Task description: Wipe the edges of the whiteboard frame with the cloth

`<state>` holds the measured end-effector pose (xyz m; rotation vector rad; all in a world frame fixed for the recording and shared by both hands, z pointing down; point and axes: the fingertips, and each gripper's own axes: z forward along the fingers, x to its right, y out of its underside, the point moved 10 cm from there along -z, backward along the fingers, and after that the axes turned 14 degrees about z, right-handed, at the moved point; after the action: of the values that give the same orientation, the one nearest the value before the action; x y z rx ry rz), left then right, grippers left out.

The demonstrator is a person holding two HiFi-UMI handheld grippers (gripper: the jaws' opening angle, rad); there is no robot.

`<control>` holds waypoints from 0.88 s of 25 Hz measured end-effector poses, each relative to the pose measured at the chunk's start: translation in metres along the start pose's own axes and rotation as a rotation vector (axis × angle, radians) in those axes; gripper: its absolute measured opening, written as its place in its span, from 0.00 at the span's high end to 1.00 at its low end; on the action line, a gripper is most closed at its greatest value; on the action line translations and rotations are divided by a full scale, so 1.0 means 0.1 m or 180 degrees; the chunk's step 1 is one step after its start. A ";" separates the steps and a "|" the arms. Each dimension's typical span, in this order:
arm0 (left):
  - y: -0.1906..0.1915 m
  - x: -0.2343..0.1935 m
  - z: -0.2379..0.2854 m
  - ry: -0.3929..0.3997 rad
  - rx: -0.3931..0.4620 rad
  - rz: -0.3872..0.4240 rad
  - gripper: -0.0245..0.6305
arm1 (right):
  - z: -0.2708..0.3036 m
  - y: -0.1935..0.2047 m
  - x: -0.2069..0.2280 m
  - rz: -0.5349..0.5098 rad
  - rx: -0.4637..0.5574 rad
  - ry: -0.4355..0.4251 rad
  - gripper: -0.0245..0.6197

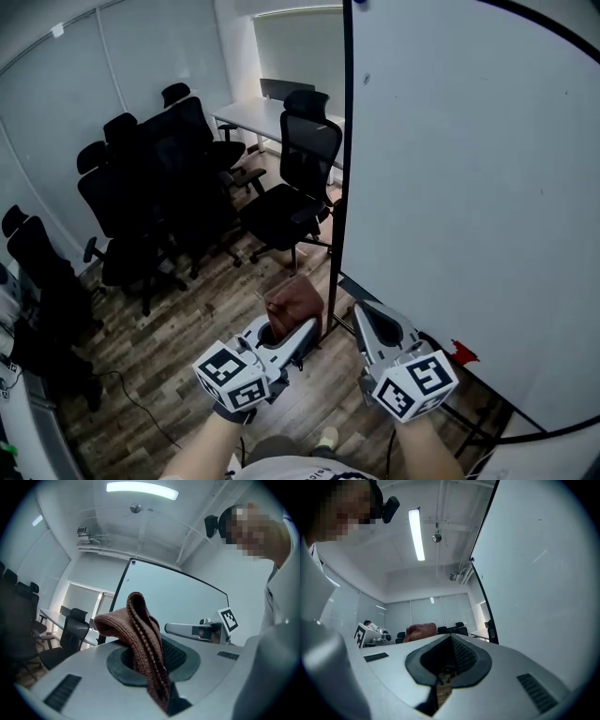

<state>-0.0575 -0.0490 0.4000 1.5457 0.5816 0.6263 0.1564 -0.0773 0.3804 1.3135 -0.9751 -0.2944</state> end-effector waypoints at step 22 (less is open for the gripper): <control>0.00 -1.26 0.96 -0.0026 -0.0043 0.0171 0.86 | 0.80 -0.36 0.52 -0.0110 0.0124 0.0106 0.96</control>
<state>-0.0817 -0.2057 0.3900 1.5548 0.5301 0.6632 0.1395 -0.1767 0.3658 1.3678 -0.9348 -0.2802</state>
